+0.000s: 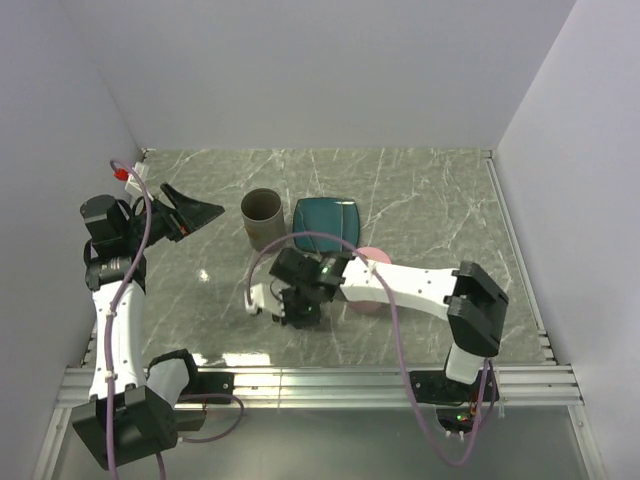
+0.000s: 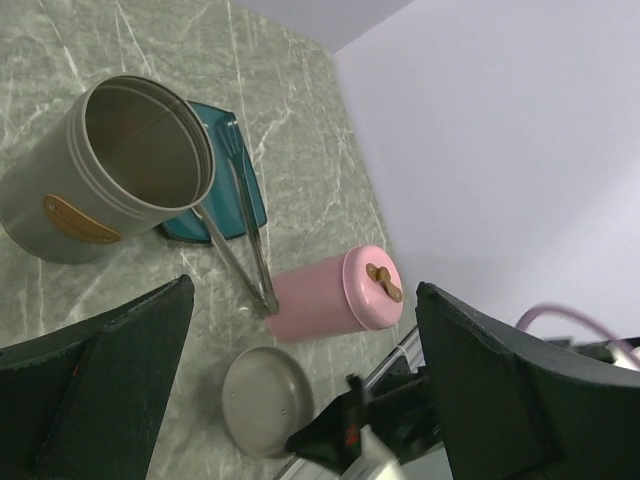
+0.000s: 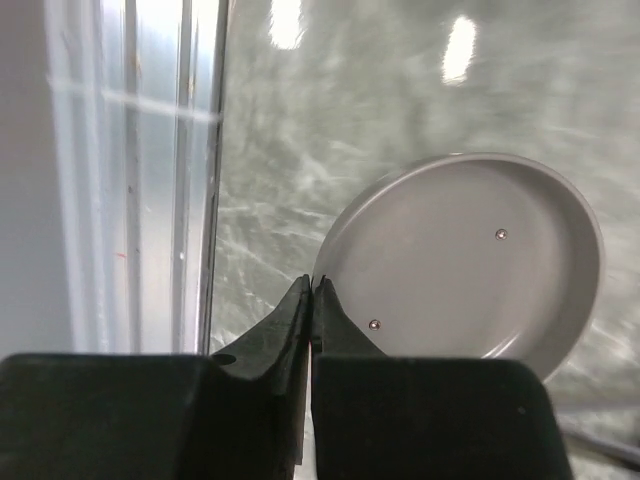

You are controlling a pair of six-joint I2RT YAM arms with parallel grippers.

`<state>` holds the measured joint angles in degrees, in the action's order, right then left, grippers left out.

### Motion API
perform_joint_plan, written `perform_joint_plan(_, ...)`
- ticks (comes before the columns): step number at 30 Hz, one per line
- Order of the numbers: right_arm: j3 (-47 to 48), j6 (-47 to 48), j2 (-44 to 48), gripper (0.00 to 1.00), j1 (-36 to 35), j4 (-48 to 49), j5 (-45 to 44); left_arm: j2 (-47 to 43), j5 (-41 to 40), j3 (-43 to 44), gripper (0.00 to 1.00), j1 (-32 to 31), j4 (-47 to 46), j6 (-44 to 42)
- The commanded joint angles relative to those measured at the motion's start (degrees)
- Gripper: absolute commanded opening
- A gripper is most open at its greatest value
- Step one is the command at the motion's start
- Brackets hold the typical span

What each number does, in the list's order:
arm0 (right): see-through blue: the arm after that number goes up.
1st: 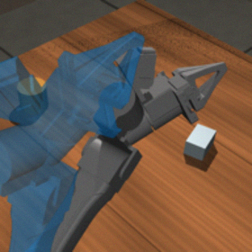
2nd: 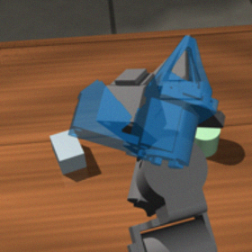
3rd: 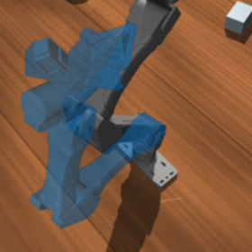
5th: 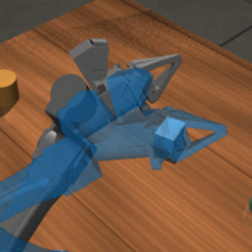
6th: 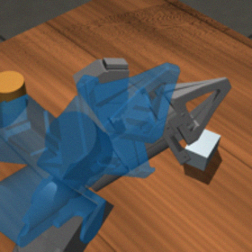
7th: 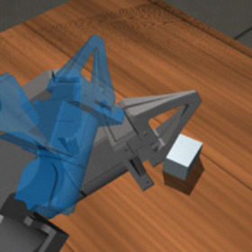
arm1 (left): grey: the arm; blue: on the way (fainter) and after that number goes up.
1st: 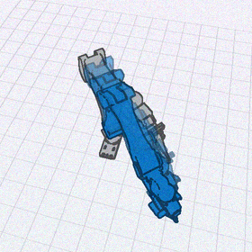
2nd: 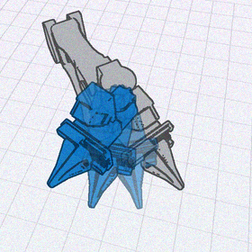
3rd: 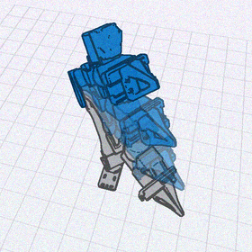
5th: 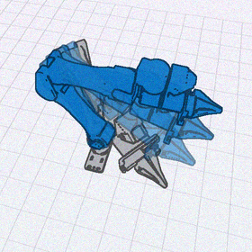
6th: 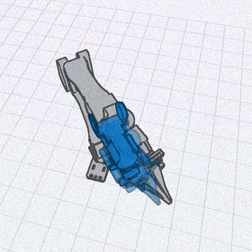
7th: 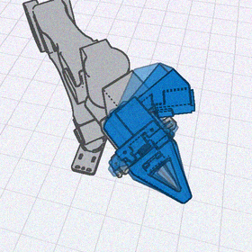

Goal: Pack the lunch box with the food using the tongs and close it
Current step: Pick up the box lid from the center of the board.

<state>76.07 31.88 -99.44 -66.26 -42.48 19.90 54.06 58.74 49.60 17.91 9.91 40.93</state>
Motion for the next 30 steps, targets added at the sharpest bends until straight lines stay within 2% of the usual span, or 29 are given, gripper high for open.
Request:
perform_joint_plan(1,6.53,-3.56,5.56,0.0,4.28,-1.73,6.89,-2.55,1.9,-1.0,0.99,0.19,-4.46,-2.16)
perform_joint_plan(7,20.24,-16.02,5.04,0.0,21.15,-3.67,32.36,-10.45,2.34,-3.81,0.99,0.19,-6.31,-11.64)
perform_joint_plan(9,21.66,-20.6,5.57,0.0,24.84,1.22,40.86,-12.04,4.0,-5.04,0.99,0.11,-8.06,-12.53)
perform_joint_plan(11,20.88,-30.52,5.84,0.0,29.77,6.85,46.07,-14.85,8.03,-8.02,0.99,-0.16,-15.07,-12.45)
perform_joint_plan(12,20.35,-40.3,5.66,0.0,31.44,14.54,52.11,-17.3,8.93,-9.34,0.99,-0.77,-17.36,-15.5)
perform_joint_plan(14,18.25,-52.38,4.69,0.0,35.4,25.55,56.9,-20.12,7.8,-12.24,0.99,-2.17,-17.3,-22.78)
perform_joint_plan(15,14.75,-68.11,4.43,0.0,36.28,41.53,59.7,-23.01,7.36,-12.95,0.98,-4.09,-16.77,-31.78)
perform_joint_plan(17,6.95,-87.94,4.43,0.0,37.77,64.33,60.26,-25.22,6.22,-14.18,0.95,-6.65,-13.46,-43.68)
perform_joint_plan(18,5.16,-106.4,3.21,0.0,37.96,86.81,59.99,-26.45,5.69,-14.36,0.95,-9.45,-12.91,-52.53)
perform_joint_plan(20,3.91,-118.75,1.45,0.0,37.7,103.48,59.38,-26.38,4.63,-12.79,0.92,-13.84,-6.18,-63.2)
perform_joint_plan(21,3.65,-121.76,1.18,0.0,37.78,103.65,59.03,-24.99,3.93,-11.82,0.91,-15.17,-3.35,-73.17)
perform_joint_plan(22,3.38,-120.05,1.7,0.0,37.78,101.3,58.76,-24.01,3.14,-9.9,0.9,-16.49,-1.41,-77.1)
perform_joint_plan(23,3.21,-117.6,2.23,0.0,37.78,93.88,58.67,-23.05,2.0,-9.18,0.88,-17.64,-1.04,-79.49)
perform_joint_plan(24,2.94,-114.53,3.28,0.0,37.78,91.72,58.59,-21.38,0.43,-8.57,0.87,-19.39,-2.08,-80.21)
perform_joint_plan(27,1.28,-120.08,3.9,0.0,37.61,95.29,58.15,-19.18,0.67,-7.77,0.87,-22.38,-5.42,-82.75)
perform_joint_plan(30,1.27,-120.39,4.51,0.0,37.61,93.2,57.88,-17.77,-4.48,-8.12,0.86,-28.0,-9.46,-83.2)
